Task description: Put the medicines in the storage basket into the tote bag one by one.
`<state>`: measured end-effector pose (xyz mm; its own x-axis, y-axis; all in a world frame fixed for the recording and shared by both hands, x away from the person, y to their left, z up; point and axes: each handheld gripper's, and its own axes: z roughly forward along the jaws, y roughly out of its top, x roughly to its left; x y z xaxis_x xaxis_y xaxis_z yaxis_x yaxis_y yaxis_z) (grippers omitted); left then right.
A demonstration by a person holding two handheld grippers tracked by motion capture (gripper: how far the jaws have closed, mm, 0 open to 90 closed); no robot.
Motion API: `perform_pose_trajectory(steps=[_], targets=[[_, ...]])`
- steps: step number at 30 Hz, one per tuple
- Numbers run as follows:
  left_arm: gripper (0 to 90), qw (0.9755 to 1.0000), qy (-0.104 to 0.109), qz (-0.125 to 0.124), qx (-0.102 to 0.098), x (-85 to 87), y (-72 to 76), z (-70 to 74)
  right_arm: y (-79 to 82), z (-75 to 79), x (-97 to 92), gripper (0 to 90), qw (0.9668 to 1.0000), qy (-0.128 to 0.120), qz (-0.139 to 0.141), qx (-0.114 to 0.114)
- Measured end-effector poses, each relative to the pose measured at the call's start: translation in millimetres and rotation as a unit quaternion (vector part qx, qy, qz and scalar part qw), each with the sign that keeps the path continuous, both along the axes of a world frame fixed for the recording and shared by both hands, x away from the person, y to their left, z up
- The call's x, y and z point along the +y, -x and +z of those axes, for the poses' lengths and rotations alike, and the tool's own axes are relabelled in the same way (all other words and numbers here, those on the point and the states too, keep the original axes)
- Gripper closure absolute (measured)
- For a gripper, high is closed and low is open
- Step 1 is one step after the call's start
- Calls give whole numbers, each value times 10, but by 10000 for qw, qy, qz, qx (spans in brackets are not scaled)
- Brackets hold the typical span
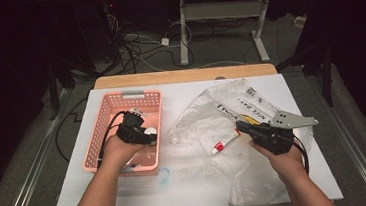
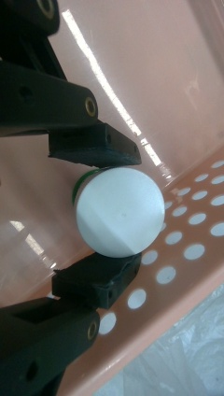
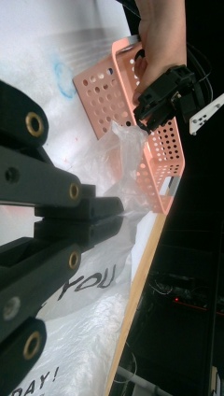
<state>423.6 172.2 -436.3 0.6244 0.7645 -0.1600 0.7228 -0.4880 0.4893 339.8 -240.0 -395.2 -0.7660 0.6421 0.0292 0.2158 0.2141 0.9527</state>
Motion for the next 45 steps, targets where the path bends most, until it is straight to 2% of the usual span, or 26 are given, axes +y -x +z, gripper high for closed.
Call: perform_pose_trajectory(steps=[8, 15, 19, 32, 35, 39, 45], targets=[[469, 10000, -70, 19, 32, -23, -39, -20, -1, -5, 1, 900, 10000, 3, 4, 11], [468, 10000, -25, 55, 50, -12, -73, -42, 14, 3, -1, 900, 10000, 13, 9, -7], [459, 9999, -112, 97, 0, -30, -85, -62, 12, 6, 3, 900, 10000, -5, 6, -1], [480, 9997, -180, 134, -95, -38, -83, -48, 4, -5, 11, 900, 10000, 17, 23, -3], [481, 9997, -51, 204, -158, -8, -72, -1, 9, 2, 6, 900, 10000, 19, 19, -14], [481, 9994, -10, 253, -223, 14, -34, 51, 6, 2, -1, 900, 10000, 2, 2, -15], [481, 9982, 76, 290, -513, 55, 94, 187, 16, 12, -11, 900, 10000, -2, -9, -26]])
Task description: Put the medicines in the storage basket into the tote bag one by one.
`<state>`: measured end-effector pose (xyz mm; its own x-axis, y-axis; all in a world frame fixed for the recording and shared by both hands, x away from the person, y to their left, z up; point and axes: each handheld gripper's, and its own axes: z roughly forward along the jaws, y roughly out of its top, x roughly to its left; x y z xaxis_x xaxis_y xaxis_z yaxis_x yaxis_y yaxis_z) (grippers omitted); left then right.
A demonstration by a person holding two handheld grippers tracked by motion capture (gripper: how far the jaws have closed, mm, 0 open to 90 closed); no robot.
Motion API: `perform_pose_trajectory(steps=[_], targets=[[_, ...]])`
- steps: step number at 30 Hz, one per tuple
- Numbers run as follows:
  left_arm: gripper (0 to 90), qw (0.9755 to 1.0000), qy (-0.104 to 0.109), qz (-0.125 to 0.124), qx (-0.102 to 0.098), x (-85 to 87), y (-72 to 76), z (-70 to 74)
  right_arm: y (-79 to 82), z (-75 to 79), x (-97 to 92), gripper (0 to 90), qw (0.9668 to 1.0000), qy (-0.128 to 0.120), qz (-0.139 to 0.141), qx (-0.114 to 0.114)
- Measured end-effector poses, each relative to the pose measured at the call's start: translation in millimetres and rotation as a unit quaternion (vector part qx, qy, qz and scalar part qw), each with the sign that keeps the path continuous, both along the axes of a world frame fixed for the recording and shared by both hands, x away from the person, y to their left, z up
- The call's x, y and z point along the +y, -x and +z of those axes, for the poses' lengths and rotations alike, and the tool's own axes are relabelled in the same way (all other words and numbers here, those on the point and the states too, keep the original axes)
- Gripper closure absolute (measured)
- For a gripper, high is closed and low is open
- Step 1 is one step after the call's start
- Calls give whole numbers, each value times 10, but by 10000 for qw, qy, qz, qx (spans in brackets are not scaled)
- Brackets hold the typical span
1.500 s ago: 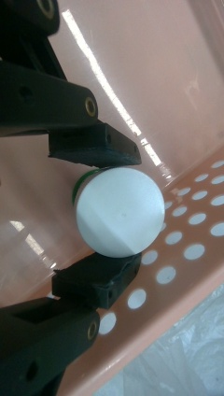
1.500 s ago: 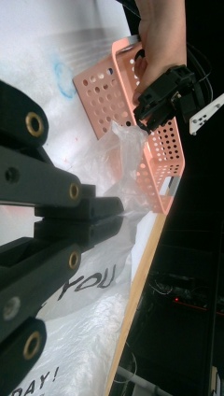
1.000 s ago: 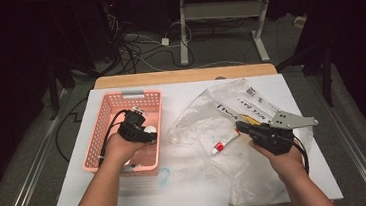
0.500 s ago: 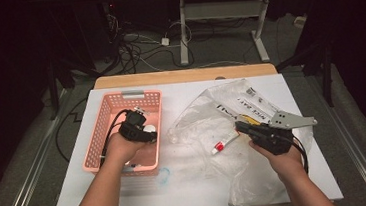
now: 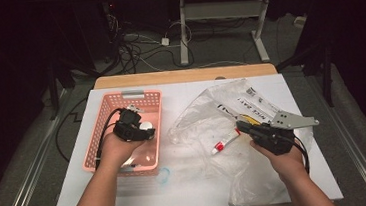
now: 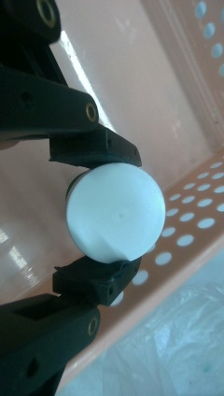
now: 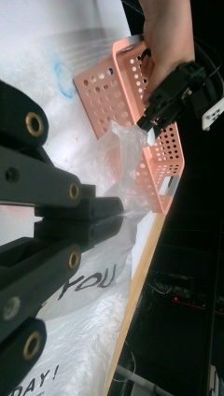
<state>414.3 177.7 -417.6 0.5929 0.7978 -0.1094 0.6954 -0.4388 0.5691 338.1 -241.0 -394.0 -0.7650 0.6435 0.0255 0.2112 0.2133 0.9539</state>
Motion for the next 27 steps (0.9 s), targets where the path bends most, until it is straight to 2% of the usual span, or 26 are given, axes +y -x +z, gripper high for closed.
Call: perform_pose_trajectory(steps=[5, 11, 15, 19, 21, 27], targets=[[481, 9996, 175, 66, -231, 52, 136, 98, -1, 6, -18, 900, 10000, -19, -6, -4], [480, 9987, 307, 130, -379, 99, 286, 99, 8, 8, -17, 900, 10000, -26, -3, -10], [481, 9973, 495, 202, -498, 160, 395, 115, 7, 10, -15, 900, 10000, -38, -3, 3], [480, 9960, 577, 290, -618, 211, 485, 148, 5, 13, -15, 900, 10000, -45, 17, -13], [481, 9949, 705, 330, -647, 234, 530, 150, 2, 12, -12, 900, 10000, -39, 4, -15], [481, 9938, 687, 300, -827, 233, 684, 151, 19, 18, -2, 900, 10000, -13, 15, -32]])
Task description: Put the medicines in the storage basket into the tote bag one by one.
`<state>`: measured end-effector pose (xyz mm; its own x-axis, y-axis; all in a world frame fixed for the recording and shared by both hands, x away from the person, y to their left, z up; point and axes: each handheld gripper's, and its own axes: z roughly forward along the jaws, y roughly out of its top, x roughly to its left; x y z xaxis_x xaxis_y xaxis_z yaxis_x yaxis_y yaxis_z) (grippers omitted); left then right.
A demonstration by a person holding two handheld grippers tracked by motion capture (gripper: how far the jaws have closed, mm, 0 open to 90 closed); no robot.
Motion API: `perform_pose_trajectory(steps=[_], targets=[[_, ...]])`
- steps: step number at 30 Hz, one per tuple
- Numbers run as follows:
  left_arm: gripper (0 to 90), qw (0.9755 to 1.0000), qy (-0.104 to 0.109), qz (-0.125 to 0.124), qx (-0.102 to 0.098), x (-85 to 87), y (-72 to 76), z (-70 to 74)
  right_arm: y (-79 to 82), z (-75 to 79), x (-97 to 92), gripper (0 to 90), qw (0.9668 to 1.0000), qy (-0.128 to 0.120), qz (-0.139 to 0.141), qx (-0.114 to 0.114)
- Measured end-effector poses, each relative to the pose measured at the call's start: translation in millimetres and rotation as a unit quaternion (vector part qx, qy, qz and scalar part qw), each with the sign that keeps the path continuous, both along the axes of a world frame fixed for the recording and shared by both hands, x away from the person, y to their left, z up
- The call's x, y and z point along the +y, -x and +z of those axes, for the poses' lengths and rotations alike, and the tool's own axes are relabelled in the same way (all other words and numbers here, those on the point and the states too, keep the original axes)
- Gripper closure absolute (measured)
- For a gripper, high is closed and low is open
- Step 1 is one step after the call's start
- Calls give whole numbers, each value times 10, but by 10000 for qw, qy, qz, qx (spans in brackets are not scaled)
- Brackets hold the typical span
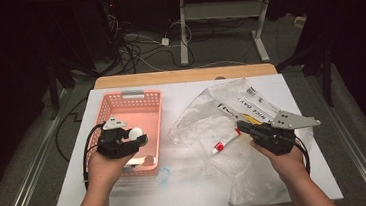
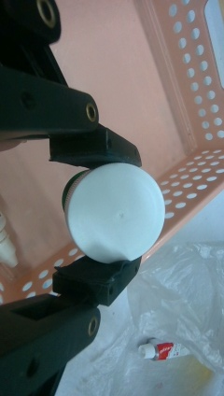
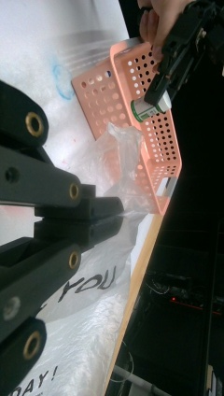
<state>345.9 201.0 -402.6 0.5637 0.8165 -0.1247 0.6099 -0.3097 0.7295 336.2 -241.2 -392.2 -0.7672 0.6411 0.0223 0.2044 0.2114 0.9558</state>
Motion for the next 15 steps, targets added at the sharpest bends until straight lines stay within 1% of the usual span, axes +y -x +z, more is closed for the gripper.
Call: perform_pose_trajectory(steps=[4, 7, 10, 13, 15], targets=[[481, 9999, -39, -20, -111, -6, 88, -46, 5, -5, -1, 900, 10000, 4, -12, 16], [481, 9999, -64, -22, -133, 8, 121, -69, 4, -14, -3, 900, 10000, 37, 5, 15], [481, 9999, 18, -25, -143, 35, 150, -91, -3, -25, -4, 900, 10000, 42, -1, 23], [481, 9998, -39, -69, -154, 25, 170, -103, -10, -39, -2, 900, 10000, 46, 12, 48], [481, 9998, -37, -69, -203, 16, 183, -91, -13, -50, 4, 900, 10000, 53, 12, 65]])
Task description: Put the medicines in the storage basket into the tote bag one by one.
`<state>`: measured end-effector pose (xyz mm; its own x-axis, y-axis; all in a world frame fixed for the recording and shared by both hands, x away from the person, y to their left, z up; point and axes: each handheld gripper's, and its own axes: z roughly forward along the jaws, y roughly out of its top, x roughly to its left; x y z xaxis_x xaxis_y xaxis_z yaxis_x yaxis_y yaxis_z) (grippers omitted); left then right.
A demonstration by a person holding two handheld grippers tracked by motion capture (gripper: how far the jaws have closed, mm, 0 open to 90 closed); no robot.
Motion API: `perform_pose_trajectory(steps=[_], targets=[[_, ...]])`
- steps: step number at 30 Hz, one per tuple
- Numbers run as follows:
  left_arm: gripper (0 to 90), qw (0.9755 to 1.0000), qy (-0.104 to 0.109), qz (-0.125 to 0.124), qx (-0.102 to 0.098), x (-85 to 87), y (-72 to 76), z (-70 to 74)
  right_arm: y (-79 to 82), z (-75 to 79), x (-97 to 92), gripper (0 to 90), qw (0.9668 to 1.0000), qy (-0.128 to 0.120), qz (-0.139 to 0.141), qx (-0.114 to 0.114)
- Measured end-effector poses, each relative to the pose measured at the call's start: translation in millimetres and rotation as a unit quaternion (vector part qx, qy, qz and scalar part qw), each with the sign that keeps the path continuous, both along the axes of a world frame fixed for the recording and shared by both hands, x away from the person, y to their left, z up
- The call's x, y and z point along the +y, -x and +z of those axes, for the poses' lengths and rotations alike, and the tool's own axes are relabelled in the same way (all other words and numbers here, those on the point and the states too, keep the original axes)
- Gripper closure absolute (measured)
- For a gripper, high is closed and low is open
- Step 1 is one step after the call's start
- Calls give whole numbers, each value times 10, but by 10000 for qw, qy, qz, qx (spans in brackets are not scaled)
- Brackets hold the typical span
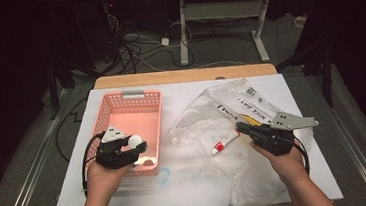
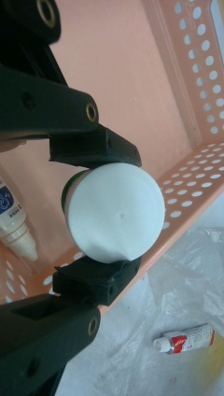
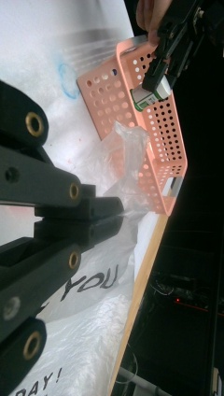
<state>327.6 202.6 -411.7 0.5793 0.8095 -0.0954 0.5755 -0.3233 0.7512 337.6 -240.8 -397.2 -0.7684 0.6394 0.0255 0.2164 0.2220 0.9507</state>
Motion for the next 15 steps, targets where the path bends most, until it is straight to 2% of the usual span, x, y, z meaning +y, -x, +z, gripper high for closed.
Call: perform_pose_trajectory(steps=[15], targets=[[482, 9989, 351, -108, -299, -69, 109, 183, 18, 11, -9, 900, 10000, -24, 10, -19]])
